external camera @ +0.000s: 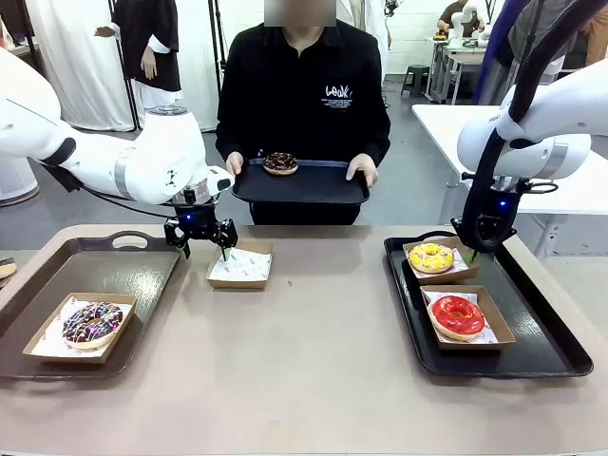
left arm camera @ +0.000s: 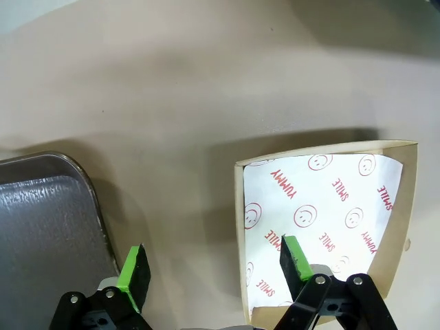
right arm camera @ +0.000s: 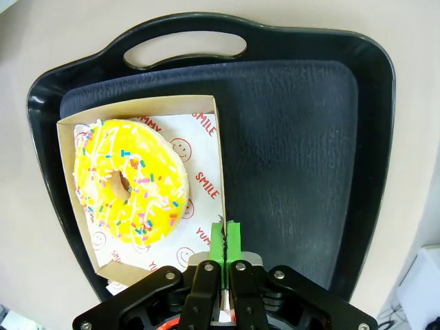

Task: Individually package the donuts and arrange them on the tray.
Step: Place the picked Paper togo box on the Handle tray while simultaneously picking up another Paper togo box from the table with the other hand.

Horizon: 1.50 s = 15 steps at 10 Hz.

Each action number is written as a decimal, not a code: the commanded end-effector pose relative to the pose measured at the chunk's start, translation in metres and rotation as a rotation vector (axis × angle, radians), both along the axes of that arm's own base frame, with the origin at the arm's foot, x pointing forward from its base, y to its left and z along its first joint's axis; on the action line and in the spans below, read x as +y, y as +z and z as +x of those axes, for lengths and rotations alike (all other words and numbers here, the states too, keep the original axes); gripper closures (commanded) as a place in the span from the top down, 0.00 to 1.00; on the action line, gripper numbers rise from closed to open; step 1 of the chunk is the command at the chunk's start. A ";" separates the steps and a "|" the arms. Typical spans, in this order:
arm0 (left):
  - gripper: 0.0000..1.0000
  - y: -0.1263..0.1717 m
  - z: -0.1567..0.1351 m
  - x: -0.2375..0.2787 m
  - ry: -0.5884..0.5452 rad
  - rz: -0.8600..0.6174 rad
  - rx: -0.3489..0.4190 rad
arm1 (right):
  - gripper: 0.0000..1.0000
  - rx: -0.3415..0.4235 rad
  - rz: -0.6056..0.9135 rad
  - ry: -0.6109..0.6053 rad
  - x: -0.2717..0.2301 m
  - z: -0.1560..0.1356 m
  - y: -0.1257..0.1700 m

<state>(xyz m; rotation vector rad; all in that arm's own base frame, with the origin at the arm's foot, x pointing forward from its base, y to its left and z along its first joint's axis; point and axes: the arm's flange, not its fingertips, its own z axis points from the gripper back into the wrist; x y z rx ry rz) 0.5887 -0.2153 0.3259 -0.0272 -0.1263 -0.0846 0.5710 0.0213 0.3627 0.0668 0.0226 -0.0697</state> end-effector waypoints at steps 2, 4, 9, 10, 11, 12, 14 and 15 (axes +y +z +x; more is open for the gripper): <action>0.80 0.003 0.005 -0.004 0.023 -0.042 0.009 | 0.01 0.014 -0.004 0.024 -0.004 0.005 0.000; 0.21 0.003 0.005 -0.005 0.020 -0.045 0.020 | 0.61 0.022 -0.003 0.032 -0.005 0.004 -0.001; 0.00 0.001 0.007 -0.005 0.016 -0.053 0.039 | 0.95 0.029 0.005 0.038 -0.007 0.004 -0.001; 0.00 0.002 0.007 -0.004 0.016 -0.052 0.040 | 1.00 0.029 0.009 0.040 -0.008 0.003 -0.001; 0.00 0.002 0.007 -0.004 0.015 -0.051 0.039 | 1.00 0.028 0.012 0.042 -0.008 0.003 -0.001; 0.00 0.002 0.007 -0.004 0.015 -0.050 0.041 | 1.00 0.028 0.016 0.043 -0.009 0.002 0.000; 0.00 0.002 0.006 -0.004 0.015 -0.046 0.043 | 1.00 0.026 0.022 0.045 -0.010 -0.001 0.003; 0.00 0.003 0.006 -0.004 0.016 -0.045 0.038 | 1.00 0.019 0.030 0.048 -0.012 -0.005 0.007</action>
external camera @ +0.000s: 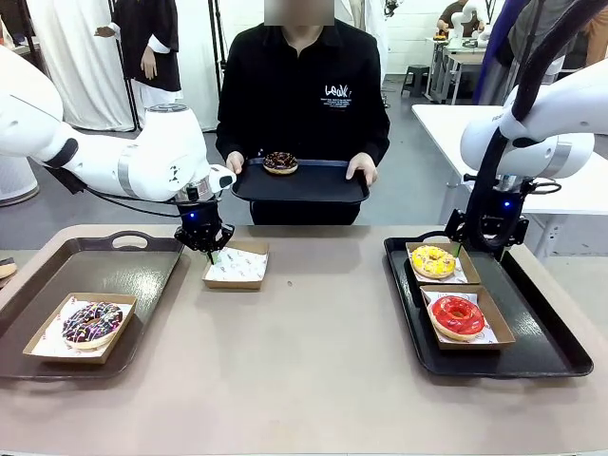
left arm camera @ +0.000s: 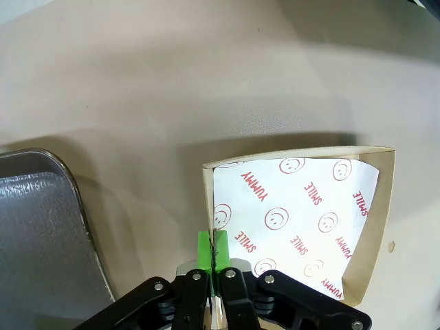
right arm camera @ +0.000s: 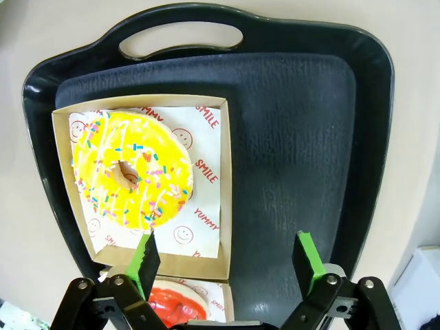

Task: Individually package the donuts and arrange them on the tray.
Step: Place the picked Paper togo box on the Handle tray while simultaneously picking up another Paper togo box from the table with the other hand.

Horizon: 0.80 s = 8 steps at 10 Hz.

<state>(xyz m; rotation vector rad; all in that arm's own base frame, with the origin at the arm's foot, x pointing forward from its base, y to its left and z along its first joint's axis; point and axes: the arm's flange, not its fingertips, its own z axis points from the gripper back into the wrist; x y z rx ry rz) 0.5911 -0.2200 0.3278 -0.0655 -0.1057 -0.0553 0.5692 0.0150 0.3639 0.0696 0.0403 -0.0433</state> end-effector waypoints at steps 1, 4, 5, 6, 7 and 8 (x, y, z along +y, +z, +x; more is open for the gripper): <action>0.00 0.005 0.002 0.000 0.002 0.001 0.004 | 1.00 -0.017 0.044 0.027 -0.009 -0.011 0.013; 0.00 0.050 -0.014 -0.006 -0.026 -0.012 -0.007 | 1.00 0.001 0.344 0.054 -0.069 -0.071 0.065; 0.00 0.068 -0.018 -0.013 -0.027 0.003 -0.033 | 1.00 -0.022 0.428 0.046 -0.094 -0.094 0.080; 0.00 0.087 -0.022 -0.021 -0.033 0.035 -0.053 | 1.00 -0.065 0.520 0.051 -0.118 -0.117 0.092; 0.00 0.106 -0.025 -0.030 -0.041 0.055 -0.066 | 1.00 -0.096 0.622 0.055 -0.144 -0.135 0.101; 0.00 0.126 -0.023 -0.039 -0.032 0.071 -0.083 | 1.00 -0.128 0.731 0.054 -0.172 -0.152 0.107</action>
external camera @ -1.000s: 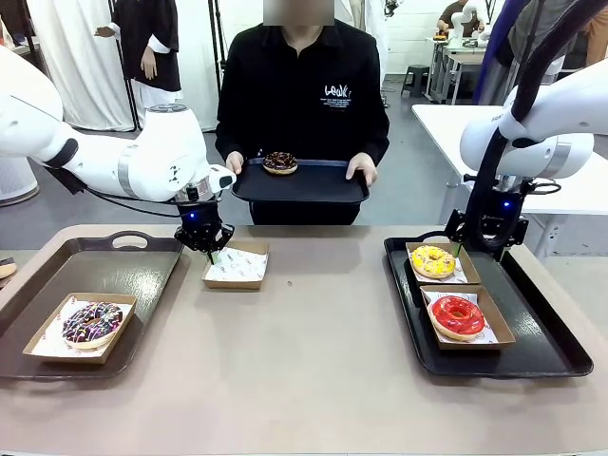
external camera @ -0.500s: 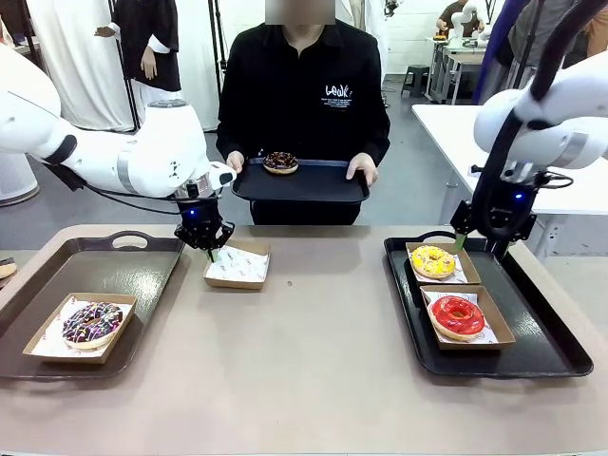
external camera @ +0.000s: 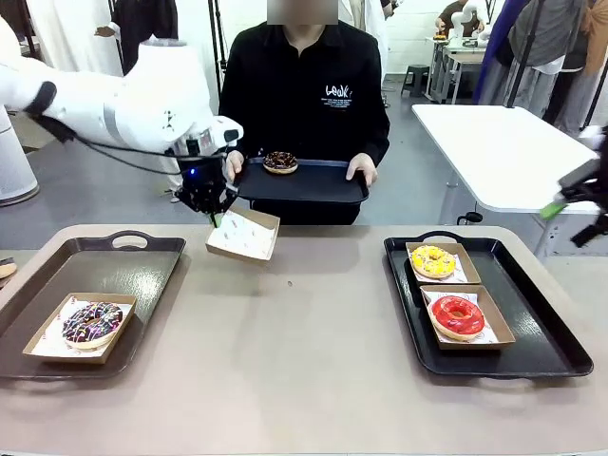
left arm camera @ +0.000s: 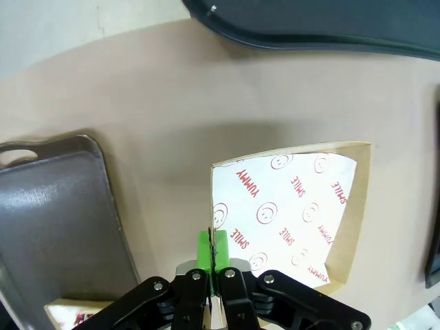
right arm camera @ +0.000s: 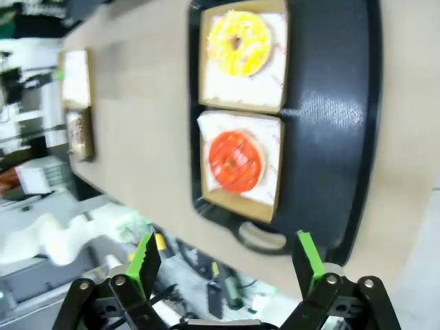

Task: Individually package the donuts and arrange them on the tray.
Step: Place the picked Paper togo box on the Handle tray while simultaneously picking up another Paper togo box from the table with the other hand.

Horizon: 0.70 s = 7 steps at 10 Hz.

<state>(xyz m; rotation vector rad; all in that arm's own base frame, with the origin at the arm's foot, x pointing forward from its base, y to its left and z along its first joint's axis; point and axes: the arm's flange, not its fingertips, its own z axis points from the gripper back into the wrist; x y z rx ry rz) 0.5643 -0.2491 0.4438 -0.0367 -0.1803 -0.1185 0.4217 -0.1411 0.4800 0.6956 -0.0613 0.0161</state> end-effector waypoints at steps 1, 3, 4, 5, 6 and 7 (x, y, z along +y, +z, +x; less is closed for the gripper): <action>0.00 0.025 0.007 -0.017 0.040 0.041 -0.028 | 1.00 -0.038 0.201 0.008 -0.039 -0.015 -0.009; 0.00 0.045 0.012 -0.030 0.062 0.057 -0.060 | 1.00 -0.113 0.321 -0.023 -0.076 -0.033 -0.014; 0.00 0.050 0.014 -0.036 0.071 0.060 -0.068 | 1.00 -0.143 0.376 -0.055 -0.088 -0.038 -0.021; 0.00 0.054 0.019 -0.040 0.090 0.070 -0.075 | 1.00 -0.140 0.418 -0.064 -0.097 -0.041 -0.032; 0.00 0.057 0.024 -0.043 0.109 0.070 -0.074 | 1.00 -0.129 0.436 -0.079 -0.103 -0.046 -0.041; 0.00 0.059 0.027 -0.045 0.124 0.067 -0.070 | 1.00 -0.130 0.452 -0.094 -0.108 -0.051 -0.047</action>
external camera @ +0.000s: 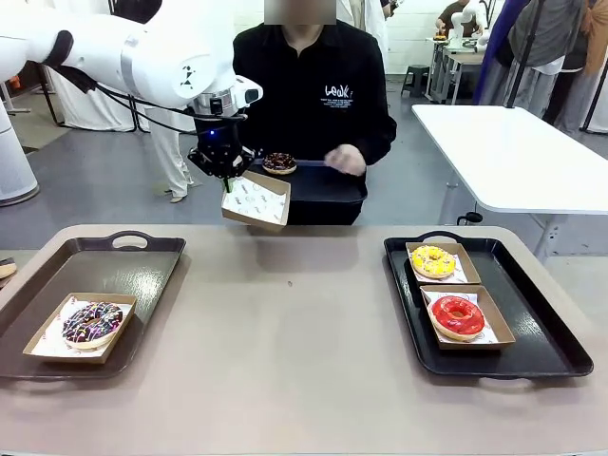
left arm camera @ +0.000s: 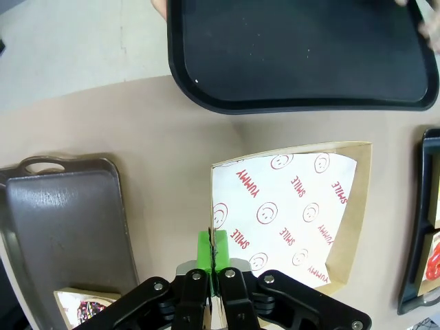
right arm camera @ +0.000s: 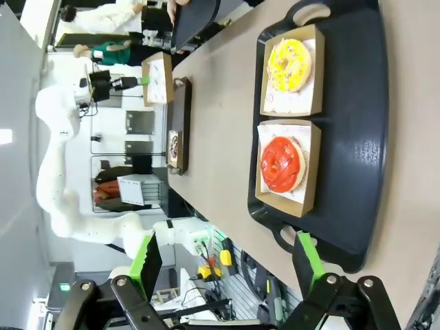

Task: Individually package the donuts and arrange them on the tray.
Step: Place the picked Paper togo box on the Handle tray while simultaneously picking up another Paper togo box from the table with the other hand.

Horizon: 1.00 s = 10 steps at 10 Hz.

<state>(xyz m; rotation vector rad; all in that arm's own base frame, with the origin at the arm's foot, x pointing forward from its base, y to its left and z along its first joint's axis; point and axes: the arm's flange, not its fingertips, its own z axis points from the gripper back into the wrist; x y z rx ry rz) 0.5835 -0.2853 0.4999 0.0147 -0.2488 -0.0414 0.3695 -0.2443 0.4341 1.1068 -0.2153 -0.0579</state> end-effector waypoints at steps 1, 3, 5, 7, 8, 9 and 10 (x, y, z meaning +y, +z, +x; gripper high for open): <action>0.00 0.001 0.010 -0.010 0.058 0.034 0.004 | 1.00 -0.016 0.051 -0.003 -0.008 -0.003 -0.007; 0.00 -0.001 0.004 -0.002 0.015 0.001 0.007 | 1.00 -0.004 0.054 -0.021 -0.010 -0.007 -0.012; 0.00 -0.001 0.004 -0.002 0.015 0.001 0.007 | 1.00 -0.015 0.042 -0.018 -0.006 -0.006 -0.009; 0.00 -0.001 0.004 -0.002 0.015 0.001 0.007 | 1.00 0.021 0.028 -0.017 -0.011 -0.008 -0.012; 0.00 -0.001 0.004 -0.002 0.015 0.001 0.007 | 1.00 0.021 0.028 -0.017 -0.011 -0.008 -0.012; 0.00 -0.001 0.004 -0.002 0.015 0.001 0.007 | 1.00 0.021 0.028 -0.017 -0.011 -0.008 -0.012; 0.00 -0.001 0.004 -0.002 0.015 0.001 0.007 | 1.00 0.021 0.028 -0.017 -0.011 -0.008 -0.012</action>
